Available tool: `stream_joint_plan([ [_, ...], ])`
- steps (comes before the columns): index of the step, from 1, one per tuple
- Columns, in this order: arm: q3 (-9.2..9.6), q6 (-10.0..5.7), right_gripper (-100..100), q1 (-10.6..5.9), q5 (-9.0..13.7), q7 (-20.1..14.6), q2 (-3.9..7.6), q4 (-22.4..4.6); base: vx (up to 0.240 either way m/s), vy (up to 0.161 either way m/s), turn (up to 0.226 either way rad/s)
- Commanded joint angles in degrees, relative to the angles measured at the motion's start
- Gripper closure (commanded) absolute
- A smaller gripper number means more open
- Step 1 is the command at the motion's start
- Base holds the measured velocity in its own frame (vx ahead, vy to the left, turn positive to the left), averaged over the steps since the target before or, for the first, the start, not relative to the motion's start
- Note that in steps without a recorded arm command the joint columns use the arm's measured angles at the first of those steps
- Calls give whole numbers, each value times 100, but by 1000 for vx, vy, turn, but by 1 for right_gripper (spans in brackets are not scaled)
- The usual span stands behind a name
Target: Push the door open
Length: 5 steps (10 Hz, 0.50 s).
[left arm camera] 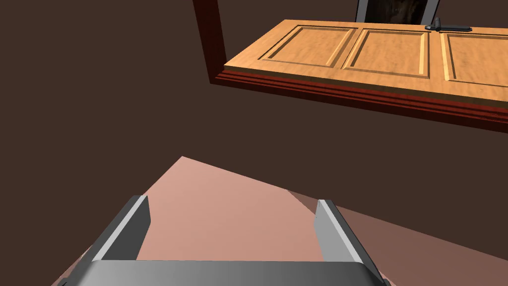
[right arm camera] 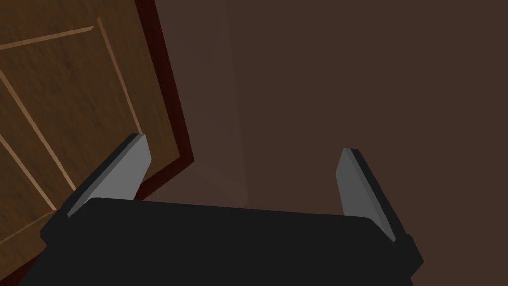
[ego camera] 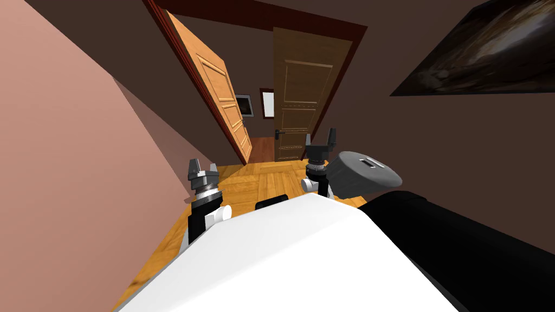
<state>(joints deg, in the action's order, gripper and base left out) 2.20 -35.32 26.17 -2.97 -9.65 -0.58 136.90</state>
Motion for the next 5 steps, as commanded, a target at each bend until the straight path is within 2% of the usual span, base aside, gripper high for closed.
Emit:
stream_joint_plan([
  [1,-9,9,-100,-72,27,-6,52,-162,-42,-33,22],
  [5,-37,37,-100,-301,113,-26,209,-680,128,15,13],
])
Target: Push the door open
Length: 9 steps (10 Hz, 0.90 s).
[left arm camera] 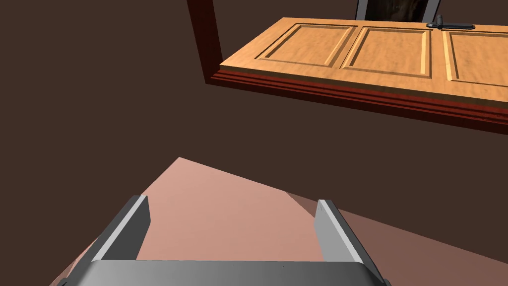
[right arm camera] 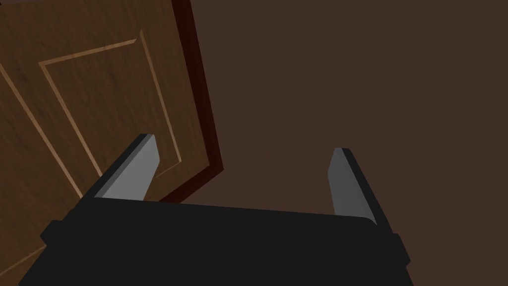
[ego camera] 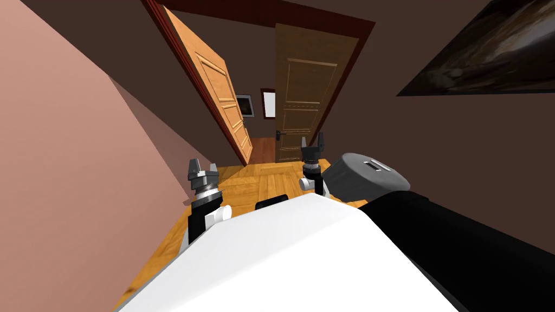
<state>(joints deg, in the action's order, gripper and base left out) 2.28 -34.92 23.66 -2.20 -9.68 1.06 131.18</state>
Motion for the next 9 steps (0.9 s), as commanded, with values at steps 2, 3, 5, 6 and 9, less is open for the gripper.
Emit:
stream_joint_plan([
  [2,-60,12,-100,-173,82,-33,127,-386,98,8,18],
  [3,-68,20,-100,-242,108,-39,172,-542,100,4,14],
  [5,-87,39,-100,-397,167,-52,272,-892,87,12,18],
  [6,-97,49,-100,-475,196,-59,322,-1067,100,14,20],
  [9,-130,81,-100,-743,297,-82,490,-1634,94,13,21],
])
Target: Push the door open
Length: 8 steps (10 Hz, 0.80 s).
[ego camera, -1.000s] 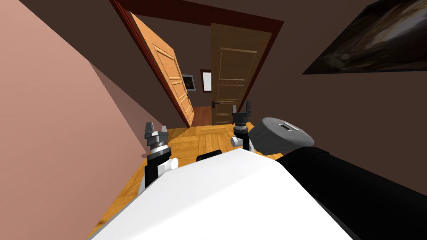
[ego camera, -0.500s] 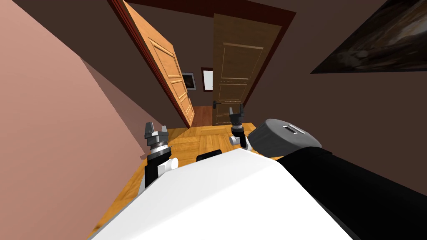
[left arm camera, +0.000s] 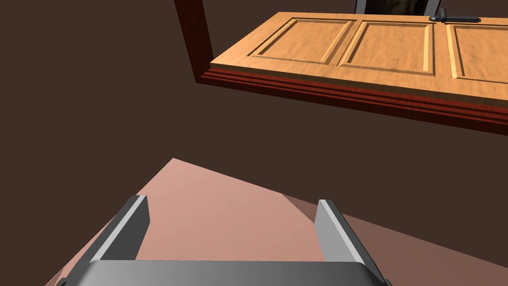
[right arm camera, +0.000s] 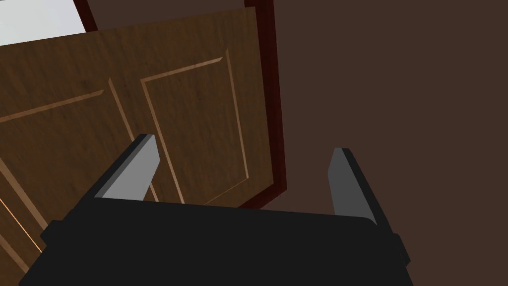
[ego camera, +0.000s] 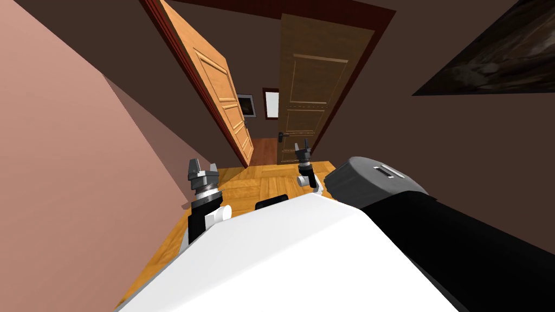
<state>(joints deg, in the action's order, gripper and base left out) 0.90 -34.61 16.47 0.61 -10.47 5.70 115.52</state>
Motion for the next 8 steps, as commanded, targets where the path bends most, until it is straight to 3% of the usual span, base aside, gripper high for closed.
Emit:
stream_joint_plan([
  [1,-2,61,-100,-116,50,-11,85,-286,98,10,21],
  [2,-2,61,-100,-116,50,-11,85,-314,71,5,14],
  [4,-26,85,-100,-316,125,-28,208,-670,73,4,19],
  [5,-26,85,-100,-316,125,-28,208,-763,62,7,12],
  [8,-64,123,-100,-624,241,-54,397,-1365,67,6,24],
])
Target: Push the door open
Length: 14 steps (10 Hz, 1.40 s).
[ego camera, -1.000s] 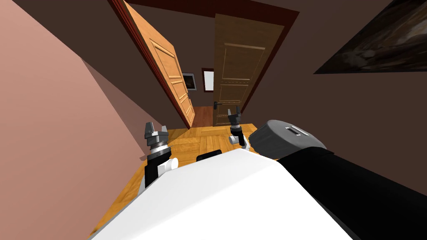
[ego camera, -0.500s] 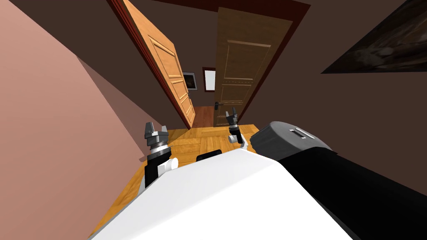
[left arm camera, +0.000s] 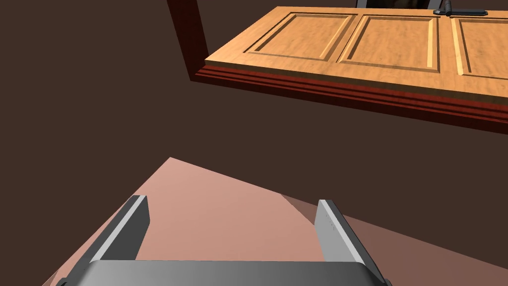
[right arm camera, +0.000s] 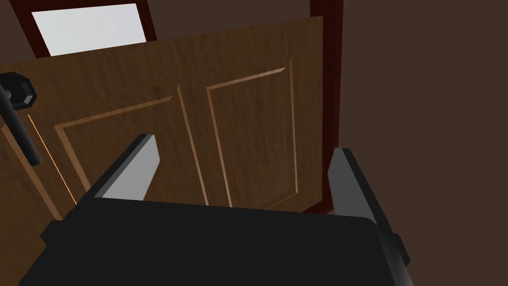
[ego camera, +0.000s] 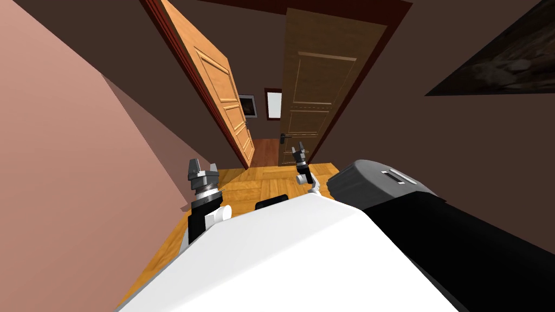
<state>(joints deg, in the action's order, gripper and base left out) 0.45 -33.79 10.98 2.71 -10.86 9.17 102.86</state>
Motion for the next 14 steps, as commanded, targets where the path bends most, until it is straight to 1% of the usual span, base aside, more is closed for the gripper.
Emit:
stream_joint_plan([
  [1,-19,41,-100,-75,31,-16,50,-194,63,6,5],
  [2,-32,54,-100,-181,71,-25,115,-430,67,-1,13],
  [3,-45,67,-100,-287,111,-34,179,-577,86,-2,26],
  [4,-45,67,-100,-287,111,-34,179,-671,63,14,15],
  [5,-58,80,-100,-396,152,-43,245,-908,57,18,16],
  [6,-71,93,-100,-505,193,-53,311,-1054,80,11,29],
  [7,-71,93,-100,-505,193,-53,311,-1163,59,4,10],
  [9,-98,120,-100,-723,275,-71,443,-1614,67,16,22],
  [10,-98,120,-100,-723,275,-71,443,-1655,62,-3,9],
  [13,-138,159,-100,-1050,398,-99,640,-2281,79,6,24],
  [14,-138,159,-100,-1050,398,-99,640,-2393,75,2,9],
])
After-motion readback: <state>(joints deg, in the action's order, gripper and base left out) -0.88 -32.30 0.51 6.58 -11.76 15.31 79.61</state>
